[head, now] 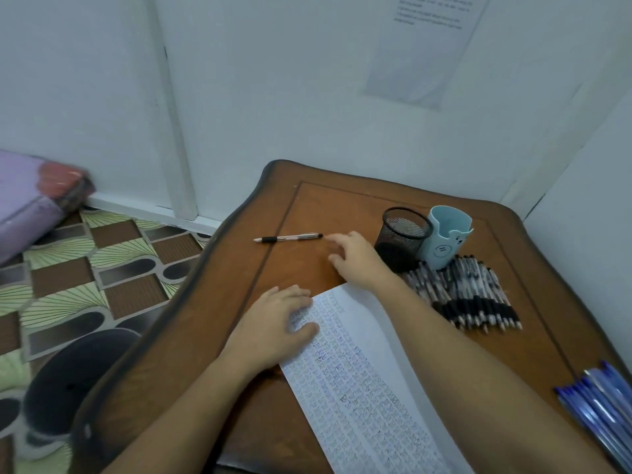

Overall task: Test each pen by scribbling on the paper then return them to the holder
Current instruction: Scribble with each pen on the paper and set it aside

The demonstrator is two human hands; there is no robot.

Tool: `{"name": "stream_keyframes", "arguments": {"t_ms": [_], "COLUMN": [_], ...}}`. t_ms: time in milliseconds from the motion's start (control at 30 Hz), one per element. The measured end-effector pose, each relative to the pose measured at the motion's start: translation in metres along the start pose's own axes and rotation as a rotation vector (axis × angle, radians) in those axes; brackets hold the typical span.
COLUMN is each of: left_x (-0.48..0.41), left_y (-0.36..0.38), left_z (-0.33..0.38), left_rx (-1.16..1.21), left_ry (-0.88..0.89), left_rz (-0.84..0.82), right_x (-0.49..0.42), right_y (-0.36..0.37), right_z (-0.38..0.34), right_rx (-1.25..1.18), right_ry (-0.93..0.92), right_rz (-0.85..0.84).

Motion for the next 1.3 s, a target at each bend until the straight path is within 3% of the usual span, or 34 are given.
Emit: {"name": "stream_keyframes", "arguments": {"t_ms": [167, 367, 500, 633, 700, 1133, 1300], "left_x": [-0.002, -0.002, -0.001, 0.000, 0.000, 0.000, -0.001], "left_y": [0.001, 0.000, 0.001, 0.000, -0.001, 0.000, 0.000], "left_z": [-0.002, -0.006, -0.006, -0.004, -0.003, -0.003, -0.003], "left_rx": [0.011, -0.003, -0.013, 0.001, 0.013, 0.026, 0.001], "left_ry": [0.008, 0.022, 0.007, -0.004, -0.002, -0.015, -0.025], "left_rz": [0.005, 0.015, 0.014, 0.005, 0.013, 0.003, -0.008], "right_x": [-0.048, -0.042, -0.015, 0.012, 0.024, 0.060, 0.062], "right_y": [0.017, 0.009, -0.004, -0.016, -0.019, -0.023, -0.011], "right_z": [0.003, 0.006, 0.006, 0.001, 0.000, 0.017, 0.030], "right_rx": [0.104, -0.080, -0.488, -1.161, -1.362, -1.417, -1.559], "right_ry": [0.129, 0.043, 0.034, 0.014, 0.002, -0.022, 0.011], "right_rz": [-0.090, 0.045, 0.107, 0.077, 0.065, 0.180, 0.090]}}
Point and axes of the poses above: each hand's wrist, its own x-axis away from the middle knuckle, its own y-axis out of the palm, z = x × y, the point moved 7 cm from there along -x, towards the middle knuckle, and after that the axes turned 5 degrees about -z, right-handed, at the moved point
